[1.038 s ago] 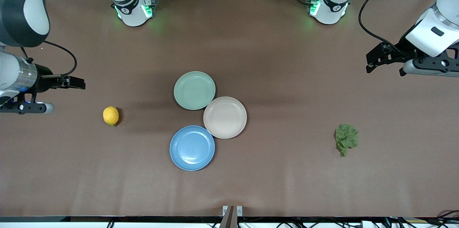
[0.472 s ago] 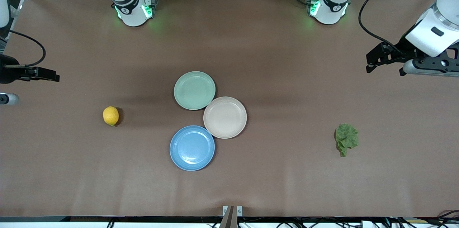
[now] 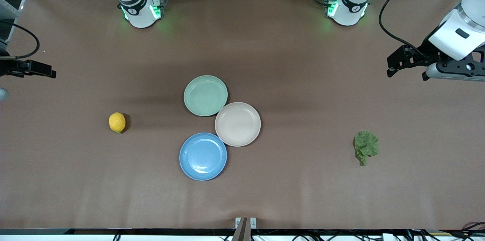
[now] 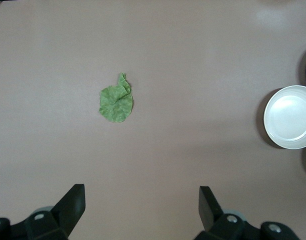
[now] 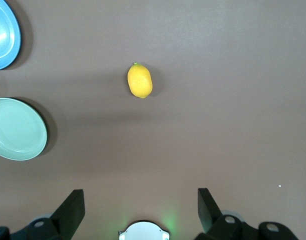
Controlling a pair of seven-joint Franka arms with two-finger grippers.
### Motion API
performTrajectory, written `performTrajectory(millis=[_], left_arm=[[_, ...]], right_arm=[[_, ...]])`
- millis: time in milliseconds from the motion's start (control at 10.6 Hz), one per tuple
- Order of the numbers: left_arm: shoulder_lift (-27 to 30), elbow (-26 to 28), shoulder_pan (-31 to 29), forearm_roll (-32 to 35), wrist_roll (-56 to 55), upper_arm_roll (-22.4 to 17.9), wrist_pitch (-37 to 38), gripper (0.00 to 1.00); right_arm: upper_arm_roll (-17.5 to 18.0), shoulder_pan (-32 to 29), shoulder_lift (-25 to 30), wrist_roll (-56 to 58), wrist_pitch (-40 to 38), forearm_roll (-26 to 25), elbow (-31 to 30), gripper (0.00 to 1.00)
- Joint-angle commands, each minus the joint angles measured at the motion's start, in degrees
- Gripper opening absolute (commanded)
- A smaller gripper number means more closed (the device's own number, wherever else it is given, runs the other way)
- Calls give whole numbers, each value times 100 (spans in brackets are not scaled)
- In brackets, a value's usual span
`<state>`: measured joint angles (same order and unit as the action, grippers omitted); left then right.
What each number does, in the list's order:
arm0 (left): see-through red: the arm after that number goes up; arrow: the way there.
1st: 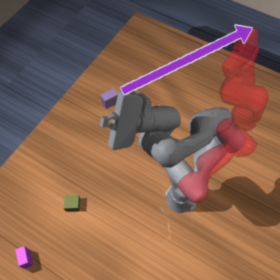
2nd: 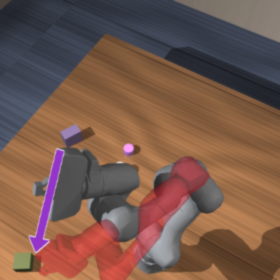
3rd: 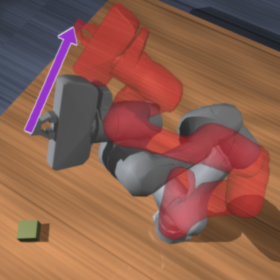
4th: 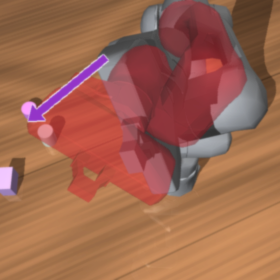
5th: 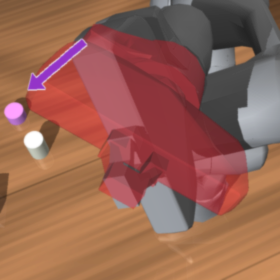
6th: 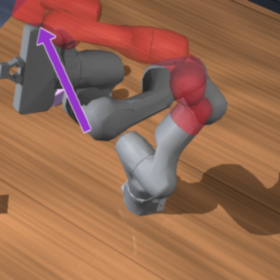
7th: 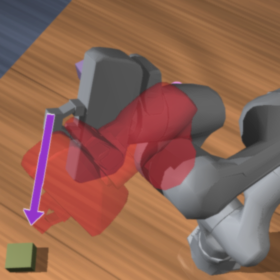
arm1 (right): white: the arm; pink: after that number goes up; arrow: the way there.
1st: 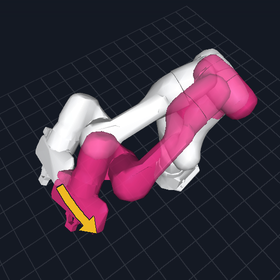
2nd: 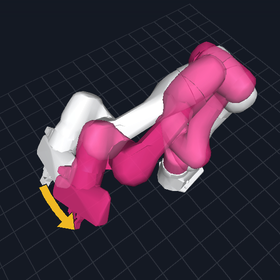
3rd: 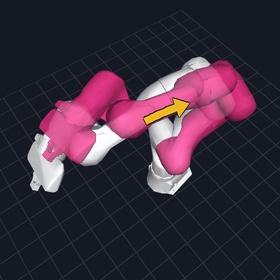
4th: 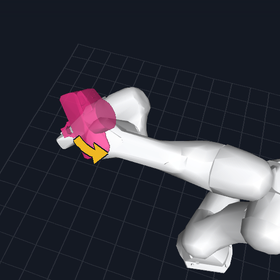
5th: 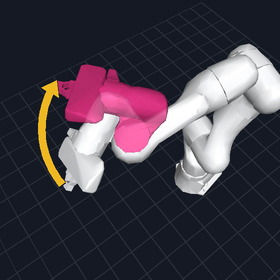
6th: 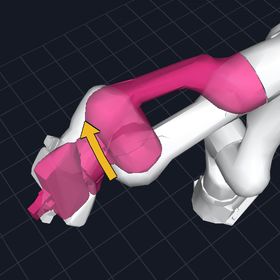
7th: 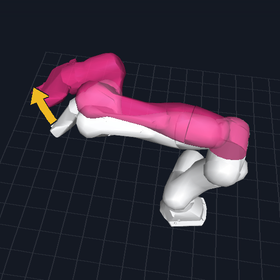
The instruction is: Pick lemon and lettuce from blue and beige plates
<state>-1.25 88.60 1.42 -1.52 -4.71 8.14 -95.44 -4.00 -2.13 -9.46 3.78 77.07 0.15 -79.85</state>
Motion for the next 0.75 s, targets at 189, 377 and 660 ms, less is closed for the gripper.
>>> performTrajectory(millis=[189,377,660], left_arm=[[-16,-97,-28,-50,22,-5,113,100],[-24,-80,-98,-50,31,-14,113,100],[-33,-71,-116,-50,40,-14,113,100]], right_arm=[[84,-77,321,-35,-341,-32,22,100],[102,-42,366,-44,-350,-24,109,100],[102,-33,366,-35,-692,-6,400,100]])
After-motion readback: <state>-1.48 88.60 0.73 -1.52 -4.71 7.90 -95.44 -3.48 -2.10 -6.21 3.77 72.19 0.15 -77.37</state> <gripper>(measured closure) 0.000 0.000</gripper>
